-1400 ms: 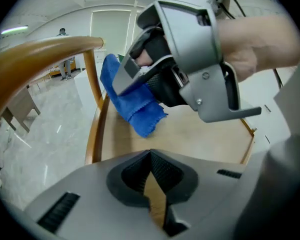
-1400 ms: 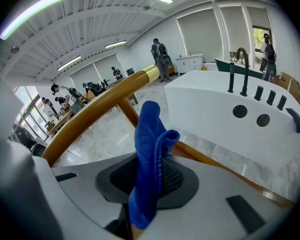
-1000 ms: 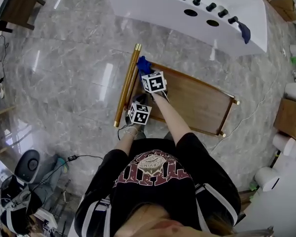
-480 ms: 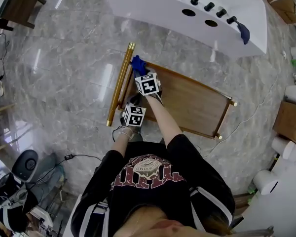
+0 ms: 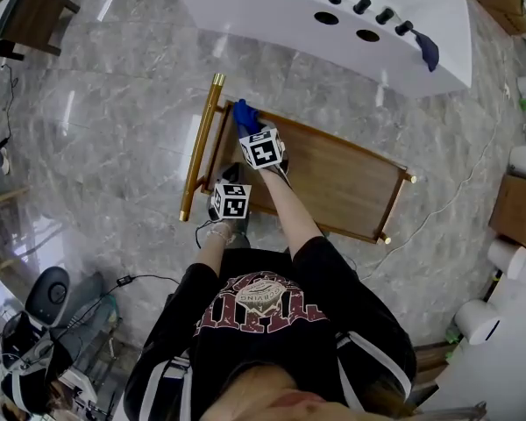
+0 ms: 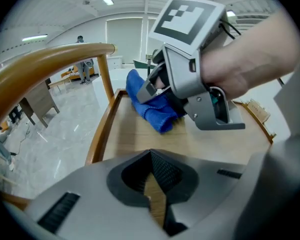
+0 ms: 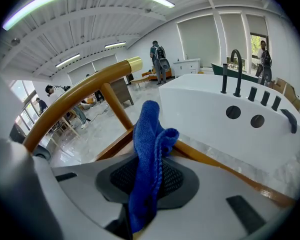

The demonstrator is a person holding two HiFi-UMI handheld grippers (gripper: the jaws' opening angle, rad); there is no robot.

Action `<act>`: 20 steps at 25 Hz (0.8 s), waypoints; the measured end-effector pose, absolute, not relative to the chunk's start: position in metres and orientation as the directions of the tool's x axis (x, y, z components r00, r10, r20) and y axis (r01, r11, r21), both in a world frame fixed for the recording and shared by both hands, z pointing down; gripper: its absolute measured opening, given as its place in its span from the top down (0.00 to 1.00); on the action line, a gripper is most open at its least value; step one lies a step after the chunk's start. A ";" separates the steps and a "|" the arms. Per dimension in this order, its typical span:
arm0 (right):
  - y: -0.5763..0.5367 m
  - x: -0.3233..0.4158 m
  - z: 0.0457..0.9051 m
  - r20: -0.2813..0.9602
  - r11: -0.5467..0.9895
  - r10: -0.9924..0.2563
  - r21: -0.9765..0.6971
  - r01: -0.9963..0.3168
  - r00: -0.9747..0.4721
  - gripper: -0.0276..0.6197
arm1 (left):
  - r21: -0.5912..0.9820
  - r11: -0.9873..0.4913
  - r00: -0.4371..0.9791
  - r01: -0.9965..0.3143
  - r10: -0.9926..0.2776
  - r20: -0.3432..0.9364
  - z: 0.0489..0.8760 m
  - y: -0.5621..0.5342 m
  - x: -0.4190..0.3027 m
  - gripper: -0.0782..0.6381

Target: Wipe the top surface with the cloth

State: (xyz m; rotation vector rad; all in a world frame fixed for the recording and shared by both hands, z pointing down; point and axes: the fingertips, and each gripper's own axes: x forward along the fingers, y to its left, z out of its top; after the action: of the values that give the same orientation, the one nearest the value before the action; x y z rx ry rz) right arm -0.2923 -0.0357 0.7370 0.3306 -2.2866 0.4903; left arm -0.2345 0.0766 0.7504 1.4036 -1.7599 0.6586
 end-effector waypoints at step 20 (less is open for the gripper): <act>-0.050 -0.250 0.733 0.727 0.894 -0.112 -0.224 -0.388 -0.678 0.82 | 0.085 0.216 -0.059 -0.973 -0.585 0.809 0.749 0.059 -0.194 0.82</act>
State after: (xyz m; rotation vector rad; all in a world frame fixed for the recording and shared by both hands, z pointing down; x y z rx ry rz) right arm -0.2504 -0.0499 0.7325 0.3560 -2.2949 0.4693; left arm -0.1938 0.0595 0.7493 1.4597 -1.7408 0.6532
